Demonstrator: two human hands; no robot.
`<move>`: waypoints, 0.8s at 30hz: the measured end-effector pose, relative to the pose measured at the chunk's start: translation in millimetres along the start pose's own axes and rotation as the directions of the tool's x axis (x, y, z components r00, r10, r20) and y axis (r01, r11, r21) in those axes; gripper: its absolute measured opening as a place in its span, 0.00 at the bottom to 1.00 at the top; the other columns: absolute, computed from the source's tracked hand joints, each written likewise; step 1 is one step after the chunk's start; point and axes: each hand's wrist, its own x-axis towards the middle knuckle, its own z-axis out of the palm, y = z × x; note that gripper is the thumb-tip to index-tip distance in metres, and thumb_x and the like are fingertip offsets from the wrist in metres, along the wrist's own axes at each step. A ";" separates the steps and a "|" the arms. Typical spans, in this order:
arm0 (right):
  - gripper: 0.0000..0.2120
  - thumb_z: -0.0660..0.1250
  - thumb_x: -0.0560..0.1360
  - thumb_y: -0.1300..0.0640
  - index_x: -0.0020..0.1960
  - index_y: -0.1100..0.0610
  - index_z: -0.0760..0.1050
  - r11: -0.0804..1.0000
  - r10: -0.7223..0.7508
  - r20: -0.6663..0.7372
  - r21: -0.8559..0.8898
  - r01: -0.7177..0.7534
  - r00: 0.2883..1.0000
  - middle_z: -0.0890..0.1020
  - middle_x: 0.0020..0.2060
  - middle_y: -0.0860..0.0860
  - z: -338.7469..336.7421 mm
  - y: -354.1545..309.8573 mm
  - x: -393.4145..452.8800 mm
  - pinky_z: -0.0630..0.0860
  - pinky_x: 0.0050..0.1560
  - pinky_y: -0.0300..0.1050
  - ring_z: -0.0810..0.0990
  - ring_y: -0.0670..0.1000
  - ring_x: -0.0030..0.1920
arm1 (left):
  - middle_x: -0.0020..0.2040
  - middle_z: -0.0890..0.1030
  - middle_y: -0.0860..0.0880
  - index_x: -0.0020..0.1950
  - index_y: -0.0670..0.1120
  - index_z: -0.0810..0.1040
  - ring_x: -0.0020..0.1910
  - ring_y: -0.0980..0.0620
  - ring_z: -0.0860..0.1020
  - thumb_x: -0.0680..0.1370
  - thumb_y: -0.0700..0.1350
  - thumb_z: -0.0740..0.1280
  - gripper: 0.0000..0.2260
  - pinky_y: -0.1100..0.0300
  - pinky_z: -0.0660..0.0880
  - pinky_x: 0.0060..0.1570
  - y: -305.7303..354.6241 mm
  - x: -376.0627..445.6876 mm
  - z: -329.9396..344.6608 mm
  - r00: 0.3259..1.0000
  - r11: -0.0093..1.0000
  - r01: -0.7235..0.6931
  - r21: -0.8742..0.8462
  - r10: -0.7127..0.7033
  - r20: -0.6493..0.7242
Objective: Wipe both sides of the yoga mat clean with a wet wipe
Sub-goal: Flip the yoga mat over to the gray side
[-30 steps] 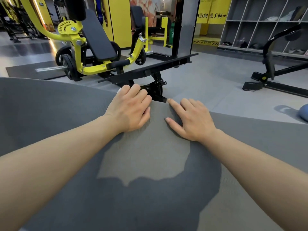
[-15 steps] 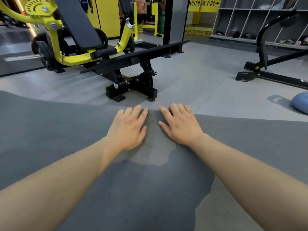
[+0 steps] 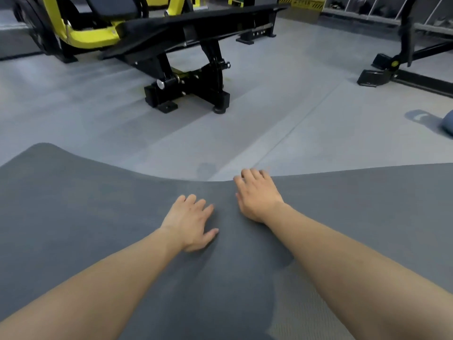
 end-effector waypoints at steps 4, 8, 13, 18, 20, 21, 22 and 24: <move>0.20 0.52 0.80 0.46 0.68 0.56 0.65 0.995 -0.006 0.227 0.096 -0.017 0.974 0.67 0.66 0.57 43.6 -19.5 -44.5 0.60 0.67 0.59 0.65 0.60 0.66 | 0.65 0.74 0.48 0.72 0.54 0.68 0.63 0.43 0.74 0.78 0.70 0.51 0.30 0.48 0.68 0.61 20.7 -2.1 32.4 0.964 0.998 0.014 -0.059 0.002 0.266; 0.29 0.49 0.80 0.40 0.77 0.52 0.56 0.979 0.011 0.454 0.176 -0.101 0.891 0.60 0.74 0.55 87.5 -37.7 -87.0 0.55 0.71 0.63 0.57 0.59 0.73 | 0.69 0.70 0.49 0.77 0.58 0.62 0.64 0.42 0.75 0.76 0.74 0.51 0.34 0.47 0.73 0.61 34.1 -6.1 65.5 0.894 0.998 0.032 -0.061 -0.002 0.448; 0.32 0.49 0.79 0.36 0.79 0.46 0.46 0.951 0.015 0.603 0.238 -0.197 0.798 0.44 0.79 0.52 118.9 -55.0 -107.7 0.49 0.73 0.67 0.44 0.58 0.78 | 0.68 0.68 0.49 0.75 0.57 0.63 0.63 0.42 0.77 0.73 0.72 0.64 0.35 0.47 0.76 0.59 36.5 -8.0 82.8 0.883 0.991 0.050 -0.122 0.013 0.469; 0.34 0.48 0.80 0.36 0.79 0.46 0.38 0.948 0.034 0.593 0.236 -0.214 0.804 0.36 0.78 0.51 129.8 -61.6 -115.3 0.46 0.73 0.68 0.36 0.57 0.77 | 0.67 0.66 0.49 0.75 0.56 0.60 0.61 0.42 0.78 0.72 0.68 0.69 0.37 0.49 0.76 0.55 37.2 -5.9 83.6 0.894 0.992 0.054 -0.117 0.004 0.448; 0.34 0.47 0.80 0.36 0.78 0.45 0.36 0.940 0.036 0.590 0.253 -0.227 0.807 0.33 0.77 0.50 133.0 -61.5 -117.3 0.44 0.73 0.68 0.33 0.56 0.77 | 0.69 0.65 0.49 0.77 0.57 0.58 0.62 0.42 0.78 0.73 0.68 0.68 0.38 0.49 0.76 0.55 38.1 -7.5 86.3 0.895 0.991 0.065 -0.119 -0.005 0.446; 0.34 0.47 0.80 0.35 0.78 0.44 0.36 0.937 0.035 0.590 0.261 -0.232 0.807 0.32 0.77 0.50 134.8 -61.1 -118.6 0.43 0.73 0.67 0.32 0.56 0.76 | 0.71 0.64 0.49 0.78 0.57 0.56 0.63 0.42 0.77 0.74 0.68 0.67 0.38 0.49 0.75 0.56 38.7 -9.4 87.6 0.895 0.989 0.075 -0.124 -0.013 0.445; 0.33 0.46 0.80 0.35 0.78 0.44 0.35 0.935 0.033 0.588 0.267 -0.233 0.808 0.31 0.76 0.49 136.6 -60.8 -119.5 0.43 0.73 0.67 0.31 0.55 0.76 | 0.74 0.62 0.49 0.79 0.58 0.55 0.64 0.42 0.77 0.75 0.68 0.66 0.37 0.49 0.75 0.58 38.6 -12.0 88.5 0.895 0.987 0.089 -0.132 -0.022 0.446; 0.34 0.45 0.79 0.33 0.78 0.42 0.35 0.933 0.026 0.581 0.278 -0.228 0.814 0.31 0.76 0.49 140.2 -58.0 -120.8 0.41 0.74 0.66 0.31 0.54 0.76 | 0.79 0.55 0.50 0.81 0.61 0.50 0.67 0.42 0.75 0.77 0.68 0.62 0.37 0.49 0.74 0.62 37.9 -20.8 87.6 0.885 0.981 0.114 -0.156 -0.029 0.464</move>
